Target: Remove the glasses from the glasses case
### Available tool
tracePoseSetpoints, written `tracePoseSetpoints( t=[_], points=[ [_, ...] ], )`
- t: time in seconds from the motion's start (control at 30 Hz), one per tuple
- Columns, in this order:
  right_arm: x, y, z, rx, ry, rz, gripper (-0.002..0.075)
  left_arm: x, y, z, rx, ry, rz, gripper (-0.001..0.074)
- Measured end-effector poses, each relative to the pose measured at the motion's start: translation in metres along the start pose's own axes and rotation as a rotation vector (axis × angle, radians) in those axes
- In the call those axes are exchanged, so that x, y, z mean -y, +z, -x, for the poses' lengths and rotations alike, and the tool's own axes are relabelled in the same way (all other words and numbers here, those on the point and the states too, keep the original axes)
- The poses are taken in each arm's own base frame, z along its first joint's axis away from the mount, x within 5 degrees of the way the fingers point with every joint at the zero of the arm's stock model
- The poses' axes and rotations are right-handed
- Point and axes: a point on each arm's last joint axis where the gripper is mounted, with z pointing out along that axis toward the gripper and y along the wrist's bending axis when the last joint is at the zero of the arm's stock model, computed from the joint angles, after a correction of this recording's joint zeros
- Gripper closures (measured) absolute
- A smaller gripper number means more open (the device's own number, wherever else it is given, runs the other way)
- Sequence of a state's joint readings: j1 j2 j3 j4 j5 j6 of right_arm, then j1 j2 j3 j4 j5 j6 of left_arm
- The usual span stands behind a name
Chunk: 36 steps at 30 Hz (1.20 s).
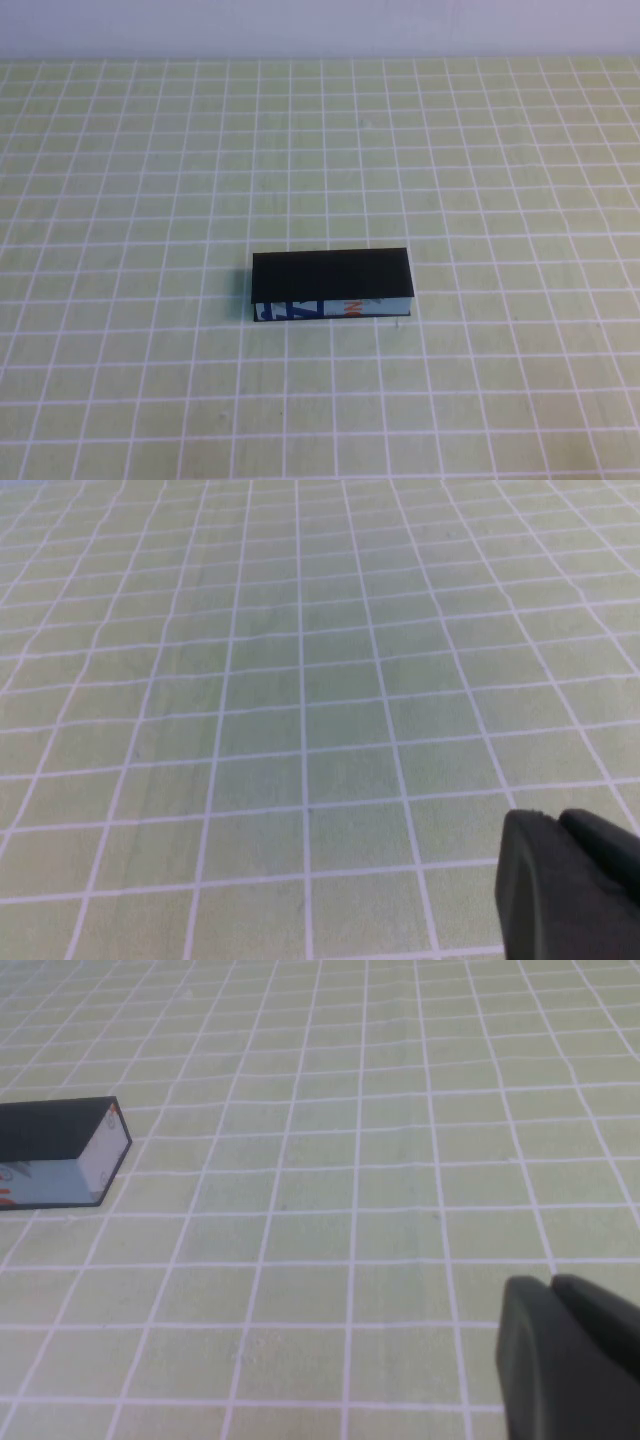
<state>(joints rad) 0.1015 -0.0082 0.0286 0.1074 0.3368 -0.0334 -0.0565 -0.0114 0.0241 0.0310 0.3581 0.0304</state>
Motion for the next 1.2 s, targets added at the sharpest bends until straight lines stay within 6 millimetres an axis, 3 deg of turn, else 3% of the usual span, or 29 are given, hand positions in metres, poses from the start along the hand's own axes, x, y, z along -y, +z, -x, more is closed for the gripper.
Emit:
tracePoseSetpoints(
  t=[0.83,0.93,1.2],
  points=[
    [0.0,0.0,0.0,0.0,0.0,0.0,0.0743,0.001,0.0,0.001,0.006,-0.029,-0.011,0.0739],
    [0.0,0.0,0.0,0.0,0.0,0.0,0.0743,0.003,0.0,0.002,0.018,-0.098,-0.035,0.0739],
    [0.0,0.0,0.0,0.0,0.0,0.0,0.0743,0.01,-0.002,0.014,0.131,-0.478,-0.141,0.0739]
  ],
)
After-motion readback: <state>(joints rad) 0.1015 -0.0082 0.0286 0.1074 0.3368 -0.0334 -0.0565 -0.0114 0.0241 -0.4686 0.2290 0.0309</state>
